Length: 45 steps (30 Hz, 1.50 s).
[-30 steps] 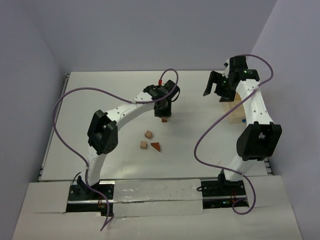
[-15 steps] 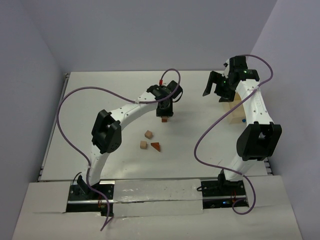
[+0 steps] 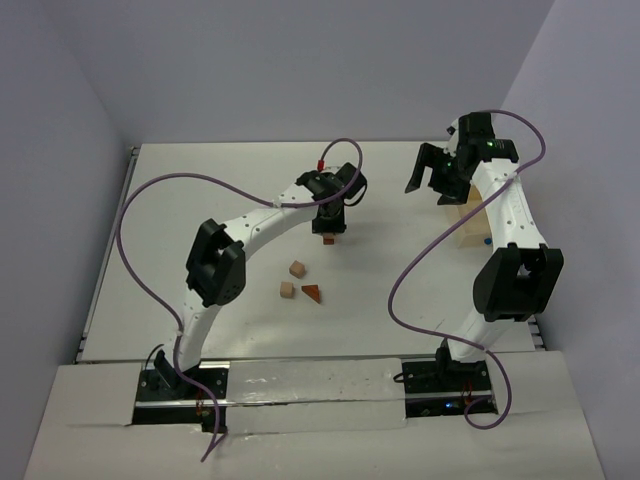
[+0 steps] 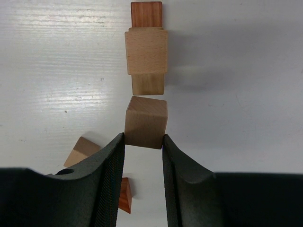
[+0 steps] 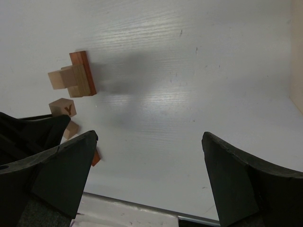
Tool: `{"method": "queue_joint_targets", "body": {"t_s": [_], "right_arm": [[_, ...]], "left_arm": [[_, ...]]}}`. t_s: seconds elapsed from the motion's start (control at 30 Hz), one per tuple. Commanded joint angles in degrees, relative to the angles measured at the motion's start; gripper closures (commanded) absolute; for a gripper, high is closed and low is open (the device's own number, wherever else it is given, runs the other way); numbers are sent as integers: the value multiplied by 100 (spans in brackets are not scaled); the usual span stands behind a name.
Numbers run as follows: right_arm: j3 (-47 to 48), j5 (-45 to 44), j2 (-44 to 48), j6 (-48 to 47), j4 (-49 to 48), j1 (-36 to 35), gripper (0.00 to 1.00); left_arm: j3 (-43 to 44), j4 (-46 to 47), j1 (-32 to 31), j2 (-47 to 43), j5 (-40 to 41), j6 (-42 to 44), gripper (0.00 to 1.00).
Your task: Build the wood block tower
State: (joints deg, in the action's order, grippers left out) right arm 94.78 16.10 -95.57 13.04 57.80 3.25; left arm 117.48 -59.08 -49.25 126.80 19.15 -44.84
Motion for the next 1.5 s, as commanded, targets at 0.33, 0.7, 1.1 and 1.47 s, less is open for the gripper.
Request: {"method": "queue_joint_targets", "body": {"t_s": [0.33,0.7,1.1,1.47], "right_arm": [[-74,86,293,32,-252,-8,0],[-74,134,263,37,-252,-4,0],[-56,161,241,37,-252,-8,0],[-54,181,223,39,-252,-8,0]], "left_arm": [[565,-103,39,310,273,-69,100],[635,-60,104,371,220,6,100],[728,2,153,486,102,133,100],[755,70,164,519,-54,235,87]]}}
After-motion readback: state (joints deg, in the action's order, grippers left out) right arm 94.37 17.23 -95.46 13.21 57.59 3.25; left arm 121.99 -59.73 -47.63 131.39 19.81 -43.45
